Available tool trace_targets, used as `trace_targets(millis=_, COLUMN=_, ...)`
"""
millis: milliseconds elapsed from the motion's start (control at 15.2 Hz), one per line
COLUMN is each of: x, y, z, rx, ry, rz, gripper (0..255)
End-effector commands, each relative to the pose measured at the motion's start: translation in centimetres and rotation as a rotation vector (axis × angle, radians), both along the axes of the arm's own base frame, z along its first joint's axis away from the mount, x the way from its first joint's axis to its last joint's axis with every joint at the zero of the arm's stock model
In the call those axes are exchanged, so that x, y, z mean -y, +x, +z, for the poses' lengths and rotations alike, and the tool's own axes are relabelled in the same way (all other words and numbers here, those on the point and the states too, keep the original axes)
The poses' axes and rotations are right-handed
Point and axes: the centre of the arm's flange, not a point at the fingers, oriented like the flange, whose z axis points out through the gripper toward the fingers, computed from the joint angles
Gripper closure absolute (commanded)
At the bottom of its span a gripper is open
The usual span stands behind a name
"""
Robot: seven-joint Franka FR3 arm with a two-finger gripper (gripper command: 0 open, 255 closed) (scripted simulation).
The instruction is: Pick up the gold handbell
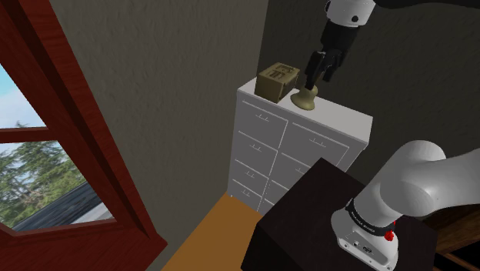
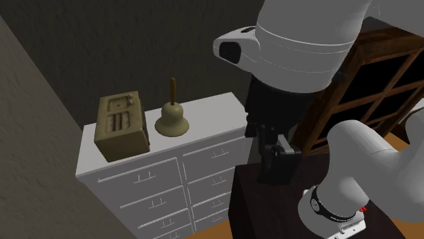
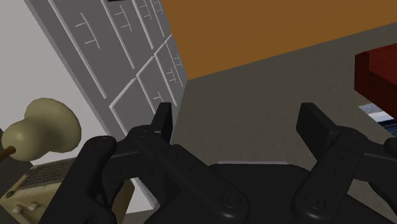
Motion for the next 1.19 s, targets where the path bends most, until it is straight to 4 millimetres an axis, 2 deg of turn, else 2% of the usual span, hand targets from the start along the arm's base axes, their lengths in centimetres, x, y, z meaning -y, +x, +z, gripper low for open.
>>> trace_targets(millis=0, x=0.0, y=0.0, z=0.0, rx=0.000, ry=0.000, rz=0.000, gripper=0)
trace_targets(millis=1122, x=21.6, y=9.2, z=-2.4, rx=-0.046, ry=0.066, rz=-0.081, gripper=0)
